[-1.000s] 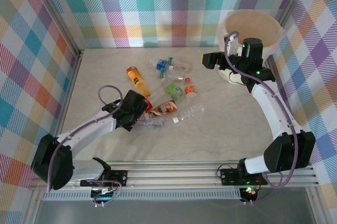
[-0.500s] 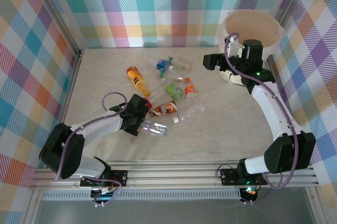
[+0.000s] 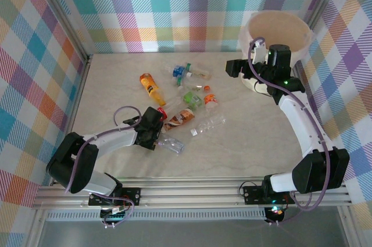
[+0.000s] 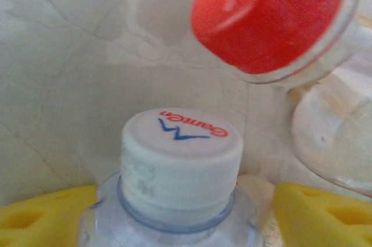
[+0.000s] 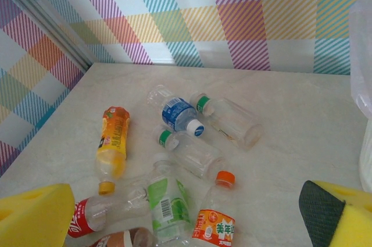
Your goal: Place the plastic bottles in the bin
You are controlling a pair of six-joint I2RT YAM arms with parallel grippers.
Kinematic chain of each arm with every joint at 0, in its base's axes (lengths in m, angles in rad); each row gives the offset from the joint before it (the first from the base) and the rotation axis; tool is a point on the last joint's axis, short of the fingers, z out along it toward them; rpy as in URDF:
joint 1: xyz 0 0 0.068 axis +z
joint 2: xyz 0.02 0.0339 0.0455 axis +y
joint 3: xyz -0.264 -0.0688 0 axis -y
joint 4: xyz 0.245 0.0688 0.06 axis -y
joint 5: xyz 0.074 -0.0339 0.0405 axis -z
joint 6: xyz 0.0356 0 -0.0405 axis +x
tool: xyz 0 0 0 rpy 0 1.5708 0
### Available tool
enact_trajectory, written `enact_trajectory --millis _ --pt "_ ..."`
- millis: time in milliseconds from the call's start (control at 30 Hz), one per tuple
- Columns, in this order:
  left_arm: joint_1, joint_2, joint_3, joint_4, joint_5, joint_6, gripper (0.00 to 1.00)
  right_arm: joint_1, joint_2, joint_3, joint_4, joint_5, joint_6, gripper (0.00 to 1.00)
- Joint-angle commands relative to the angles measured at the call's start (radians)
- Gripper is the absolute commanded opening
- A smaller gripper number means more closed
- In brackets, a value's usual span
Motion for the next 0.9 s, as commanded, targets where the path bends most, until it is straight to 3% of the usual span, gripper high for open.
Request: enact_trajectory --millis 0,133,367,667,867 --pt "0.001 0.019 -0.044 0.024 0.014 0.001 0.68 0.007 -0.018 -0.006 0.004 0.006 -0.003 1.00" --pt "-0.002 0.006 -0.017 0.011 -0.008 0.073 0.57 0.008 -0.018 -0.007 0.001 0.007 -0.001 1.00" --pt "-0.012 -0.065 0.025 -0.049 -0.079 0.154 0.49 0.008 -0.023 -0.012 -0.001 0.010 -0.001 1.00" --pt "-0.089 -0.228 0.047 -0.050 -0.200 0.240 0.45 0.008 -0.047 -0.034 0.011 -0.021 0.029 1.00" --pt "-0.106 -0.257 0.143 0.081 -0.185 0.461 0.45 0.010 -0.065 -0.053 0.012 -0.108 0.047 1.00"
